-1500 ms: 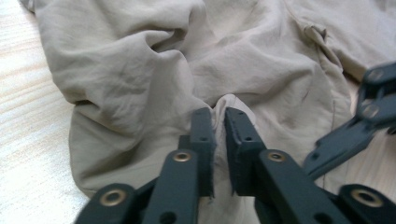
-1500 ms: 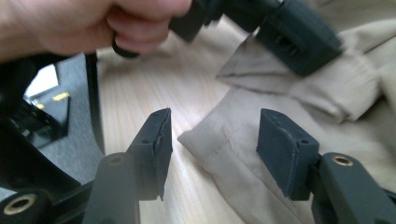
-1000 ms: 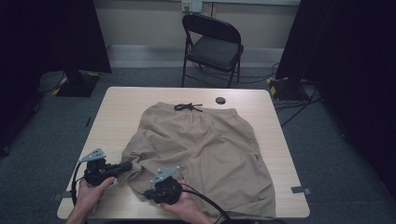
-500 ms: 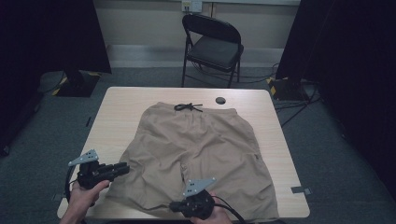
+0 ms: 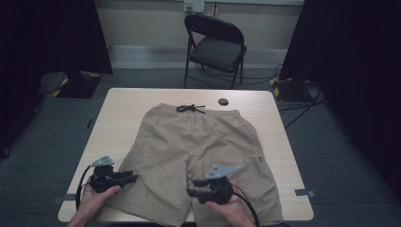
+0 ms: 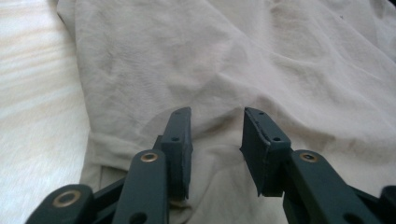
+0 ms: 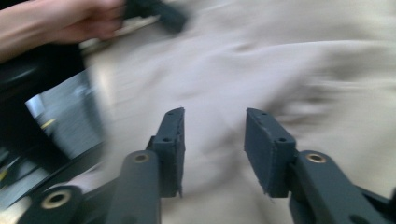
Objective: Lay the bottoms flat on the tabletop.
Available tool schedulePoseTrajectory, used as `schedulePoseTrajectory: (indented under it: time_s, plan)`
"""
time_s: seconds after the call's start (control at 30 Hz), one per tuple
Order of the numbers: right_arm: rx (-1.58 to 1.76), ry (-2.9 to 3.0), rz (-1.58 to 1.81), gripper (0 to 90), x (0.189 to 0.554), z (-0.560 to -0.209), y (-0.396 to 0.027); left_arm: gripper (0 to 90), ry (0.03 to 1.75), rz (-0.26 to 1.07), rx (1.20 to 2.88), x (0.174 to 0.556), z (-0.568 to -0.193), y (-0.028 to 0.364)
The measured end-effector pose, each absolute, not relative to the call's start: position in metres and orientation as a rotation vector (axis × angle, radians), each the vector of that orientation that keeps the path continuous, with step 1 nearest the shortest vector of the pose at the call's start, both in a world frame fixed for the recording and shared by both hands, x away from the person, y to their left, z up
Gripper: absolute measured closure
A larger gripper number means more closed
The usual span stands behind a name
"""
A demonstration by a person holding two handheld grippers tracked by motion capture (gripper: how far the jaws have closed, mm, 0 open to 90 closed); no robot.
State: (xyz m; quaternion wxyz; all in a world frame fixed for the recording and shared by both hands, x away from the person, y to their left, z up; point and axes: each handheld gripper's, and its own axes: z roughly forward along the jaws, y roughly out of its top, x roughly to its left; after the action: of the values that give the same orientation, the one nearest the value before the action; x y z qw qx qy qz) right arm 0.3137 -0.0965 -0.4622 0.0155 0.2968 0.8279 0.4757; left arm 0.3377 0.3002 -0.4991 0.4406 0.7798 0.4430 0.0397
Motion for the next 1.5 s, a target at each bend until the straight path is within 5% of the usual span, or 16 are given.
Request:
schedulePoseTrajectory:
  time_s: [0.37, 0.67, 1.1, 1.5]
  plan:
    - [1.238, 2.309, 1.210, 37.3, 0.360, -0.474, -0.170, 62.5, 1.063, 0.149, 1.991, 0.313, -0.497, 0.304]
    - [1.401, 2.155, 1.023, 31.2, 0.375, -0.488, -0.226, 60.3, 1.060, 0.113, 2.002, 0.301, -0.495, 0.306]
    - [1.360, 2.104, 0.952, 27.9, 0.398, -0.499, -0.245, 48.1, 1.032, 0.156, 1.898, 0.365, -0.462, 0.285]
    - [1.396, 2.069, 0.937, 28.0, 0.428, -0.499, -0.259, 46.7, 1.089, 0.125, 1.967, 0.390, -0.496, 0.261]
